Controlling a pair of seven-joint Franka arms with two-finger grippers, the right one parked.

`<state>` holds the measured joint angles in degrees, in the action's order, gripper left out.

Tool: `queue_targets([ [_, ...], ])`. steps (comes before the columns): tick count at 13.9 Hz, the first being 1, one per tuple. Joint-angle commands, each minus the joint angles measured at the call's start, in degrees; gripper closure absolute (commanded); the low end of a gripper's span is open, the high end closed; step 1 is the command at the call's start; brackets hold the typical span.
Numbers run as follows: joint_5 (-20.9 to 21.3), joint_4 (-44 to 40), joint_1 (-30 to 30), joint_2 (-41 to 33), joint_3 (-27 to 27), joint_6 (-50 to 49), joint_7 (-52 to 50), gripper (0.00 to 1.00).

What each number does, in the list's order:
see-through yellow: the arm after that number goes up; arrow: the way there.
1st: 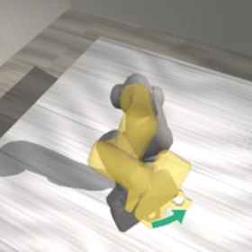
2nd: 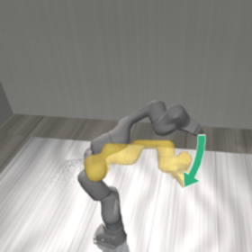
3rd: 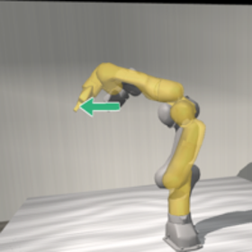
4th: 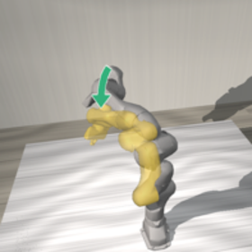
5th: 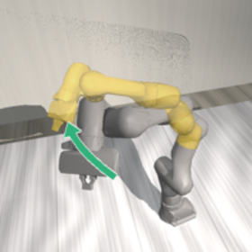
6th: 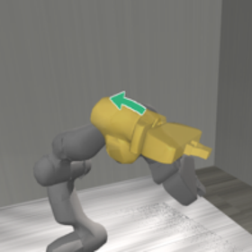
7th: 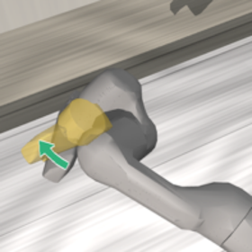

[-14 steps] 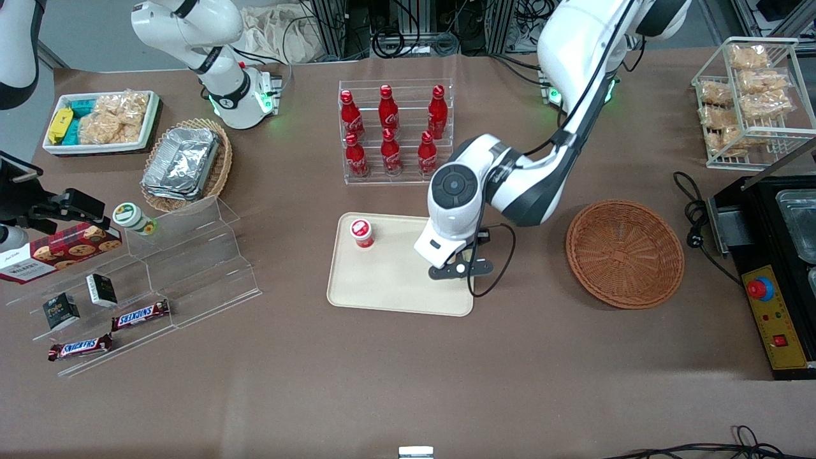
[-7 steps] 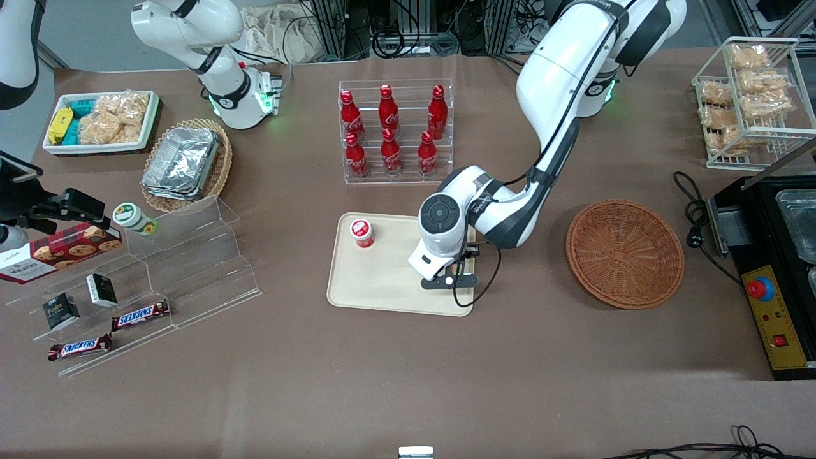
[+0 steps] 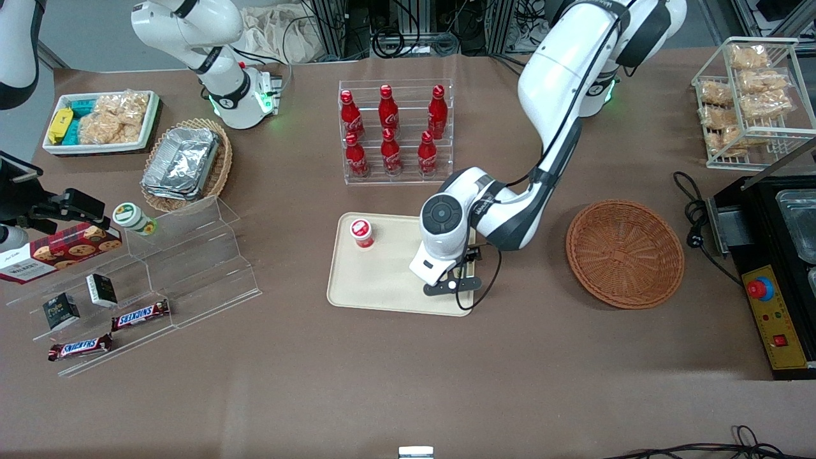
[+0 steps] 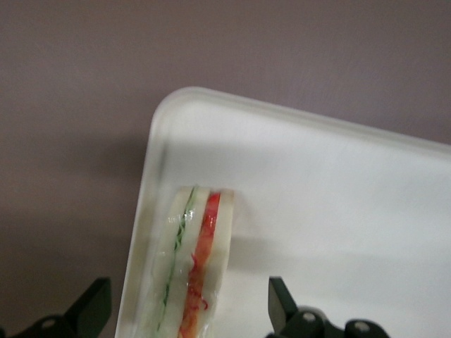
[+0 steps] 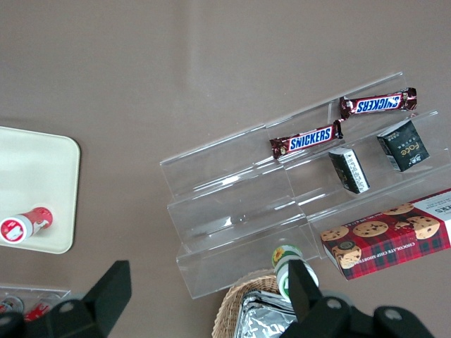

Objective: Place sandwich from basket to tray

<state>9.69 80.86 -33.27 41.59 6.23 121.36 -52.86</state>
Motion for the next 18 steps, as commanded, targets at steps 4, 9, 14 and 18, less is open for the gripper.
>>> queue_targets([
  [4, 0.77, 1.85, 6.19, -13.71, -1.66, -10.25, -2.00, 0.00],
  [9, -0.28, 3.78, 14.01, -21.45, -1.40, -13.95, 3.34, 0.00],
  [14, -3.35, 6.77, 22.44, -28.22, -1.14, -19.40, 17.93, 0.00],
  [18, -5.90, 6.86, 29.82, -31.91, -0.53, -25.02, 30.33, 0.00],
])
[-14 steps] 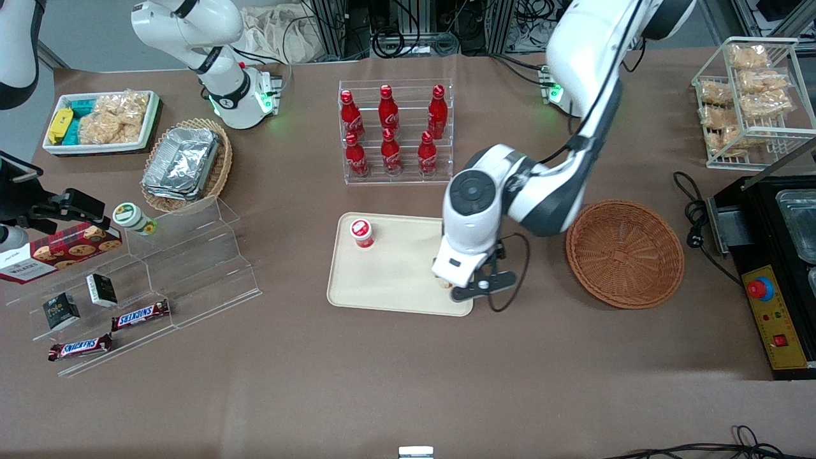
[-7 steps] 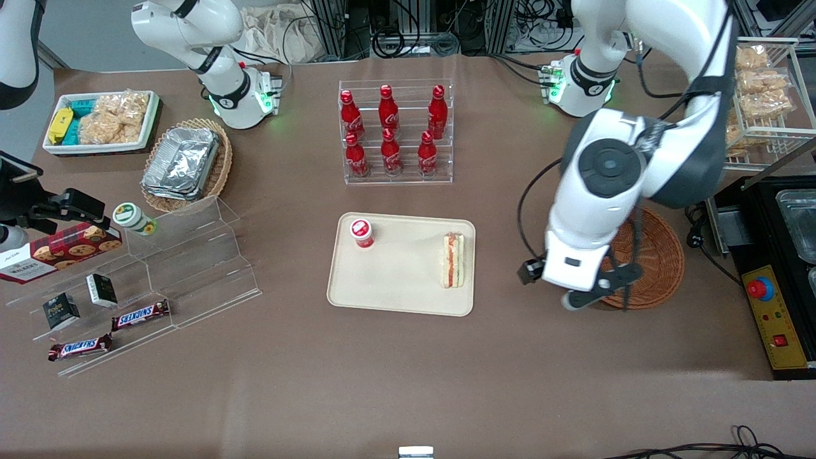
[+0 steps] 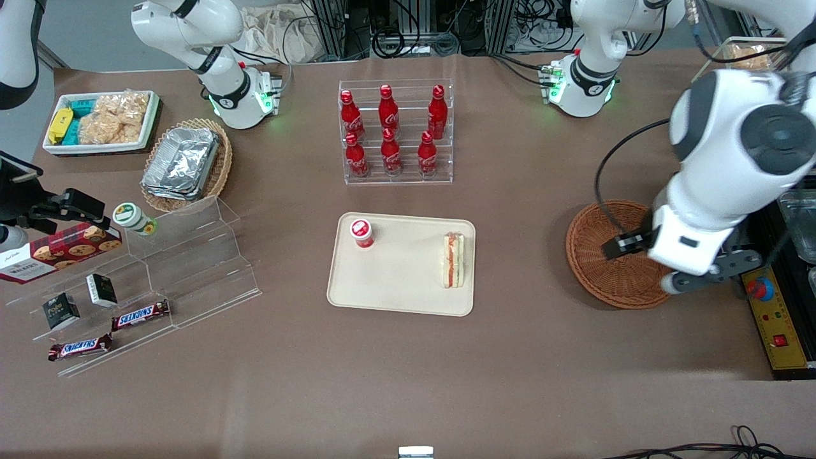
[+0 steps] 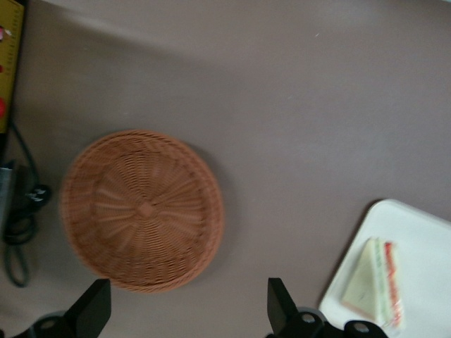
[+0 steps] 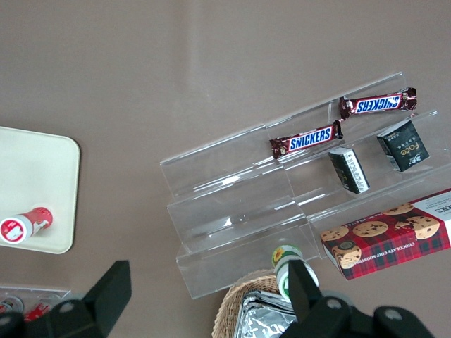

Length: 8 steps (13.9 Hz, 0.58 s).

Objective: Place sandwich from basket to tray

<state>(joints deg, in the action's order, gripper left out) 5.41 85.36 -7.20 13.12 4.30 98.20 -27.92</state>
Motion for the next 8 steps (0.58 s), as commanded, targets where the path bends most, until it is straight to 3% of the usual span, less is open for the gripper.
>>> queue_targets([
  [1, -1.72, 2.35, 5.95, -4.32, 2.11, -3.44, 7.77, 0.00],
  [8, -4.97, 1.83, 13.96, -8.90, 2.12, -10.92, 23.94, 0.00],
])
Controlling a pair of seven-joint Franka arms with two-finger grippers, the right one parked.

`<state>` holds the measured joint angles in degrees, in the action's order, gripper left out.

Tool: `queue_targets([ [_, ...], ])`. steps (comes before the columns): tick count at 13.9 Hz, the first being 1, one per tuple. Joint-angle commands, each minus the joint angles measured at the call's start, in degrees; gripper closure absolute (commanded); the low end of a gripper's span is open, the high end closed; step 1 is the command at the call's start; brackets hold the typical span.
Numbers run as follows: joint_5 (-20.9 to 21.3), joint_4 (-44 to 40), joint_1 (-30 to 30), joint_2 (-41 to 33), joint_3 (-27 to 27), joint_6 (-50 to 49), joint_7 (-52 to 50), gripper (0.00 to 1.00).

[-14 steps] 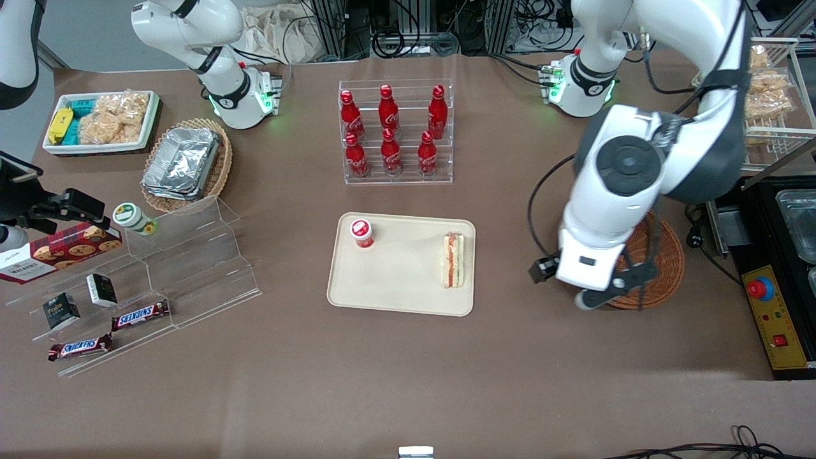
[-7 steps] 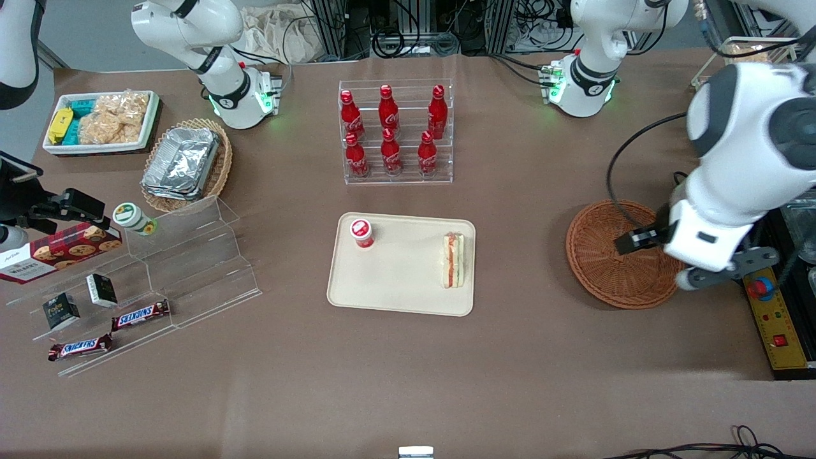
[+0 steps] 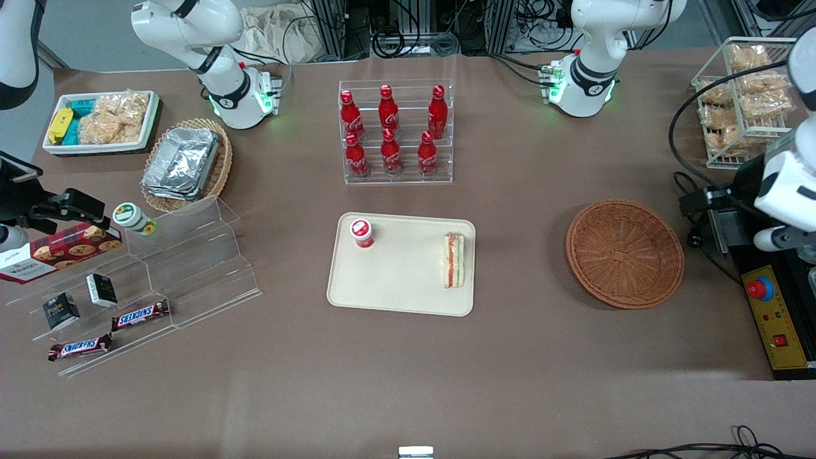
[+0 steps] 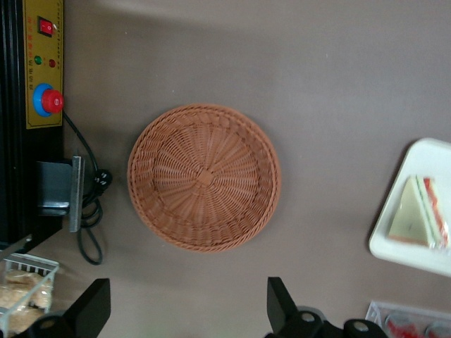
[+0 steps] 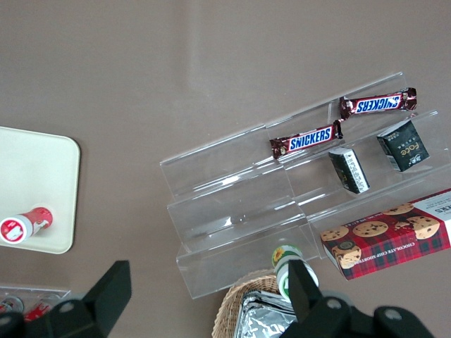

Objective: Place sandwich from basket to tray

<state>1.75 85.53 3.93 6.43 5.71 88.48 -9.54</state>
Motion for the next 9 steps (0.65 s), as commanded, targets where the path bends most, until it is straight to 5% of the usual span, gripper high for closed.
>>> queue_targets([
  [1, -1.31, 1.65, 2.93, -2.47, 0.36, -1.64, 7.76, 0.00],
  [9, -0.87, -3.17, 3.81, -1.33, 0.18, -2.52, 10.24, 0.00],
])
